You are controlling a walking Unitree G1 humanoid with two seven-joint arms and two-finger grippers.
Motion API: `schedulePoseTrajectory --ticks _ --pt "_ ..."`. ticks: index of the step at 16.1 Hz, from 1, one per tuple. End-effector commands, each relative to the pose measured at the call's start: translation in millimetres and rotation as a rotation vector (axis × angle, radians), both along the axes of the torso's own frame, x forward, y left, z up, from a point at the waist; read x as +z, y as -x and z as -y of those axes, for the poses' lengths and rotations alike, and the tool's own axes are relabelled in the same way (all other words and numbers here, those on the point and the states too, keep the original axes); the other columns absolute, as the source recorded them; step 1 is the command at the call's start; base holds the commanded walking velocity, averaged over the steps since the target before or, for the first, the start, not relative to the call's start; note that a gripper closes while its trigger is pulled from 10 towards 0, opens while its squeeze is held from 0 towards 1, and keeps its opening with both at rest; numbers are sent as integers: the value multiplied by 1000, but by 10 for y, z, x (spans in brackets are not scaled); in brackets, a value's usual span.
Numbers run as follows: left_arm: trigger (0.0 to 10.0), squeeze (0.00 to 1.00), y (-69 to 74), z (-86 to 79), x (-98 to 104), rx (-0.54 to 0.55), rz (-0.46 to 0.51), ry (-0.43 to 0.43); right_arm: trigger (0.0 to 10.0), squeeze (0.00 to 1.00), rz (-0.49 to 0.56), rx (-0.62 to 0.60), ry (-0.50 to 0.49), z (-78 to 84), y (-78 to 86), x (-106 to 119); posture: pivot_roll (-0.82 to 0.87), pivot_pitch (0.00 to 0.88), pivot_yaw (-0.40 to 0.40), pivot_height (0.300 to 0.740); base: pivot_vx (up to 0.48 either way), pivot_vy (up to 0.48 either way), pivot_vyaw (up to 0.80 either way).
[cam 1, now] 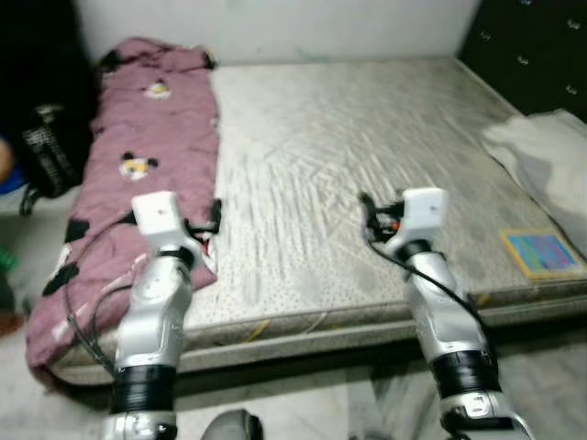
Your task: Clean up the room
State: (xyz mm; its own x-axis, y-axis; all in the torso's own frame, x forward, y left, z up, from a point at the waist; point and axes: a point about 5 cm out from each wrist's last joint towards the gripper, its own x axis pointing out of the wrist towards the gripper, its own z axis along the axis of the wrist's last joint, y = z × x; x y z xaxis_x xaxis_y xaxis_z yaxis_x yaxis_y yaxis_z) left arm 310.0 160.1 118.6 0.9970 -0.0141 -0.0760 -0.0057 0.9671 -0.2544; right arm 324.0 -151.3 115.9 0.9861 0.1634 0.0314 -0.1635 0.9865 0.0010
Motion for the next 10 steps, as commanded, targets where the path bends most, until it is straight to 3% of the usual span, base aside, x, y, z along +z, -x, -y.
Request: schedulePoseTrajectory --ticks 1,9,10 --pt "10000 0 4 36 7 -10 -1 7 10000 0 1 -17 9 58 -6 10 -13 0 14 740 0 476 0" --pt "10000 0 2 32 -6 -1 -11 6 10000 0 -2 -10 11 51 -9 7 -13 0 13 740 0 477 0" --pt "10000 0 2 31 1 1 -5 -1 10000 0 -2 -9 11 50 -9 6 -13 0 13 740 0 0 0"
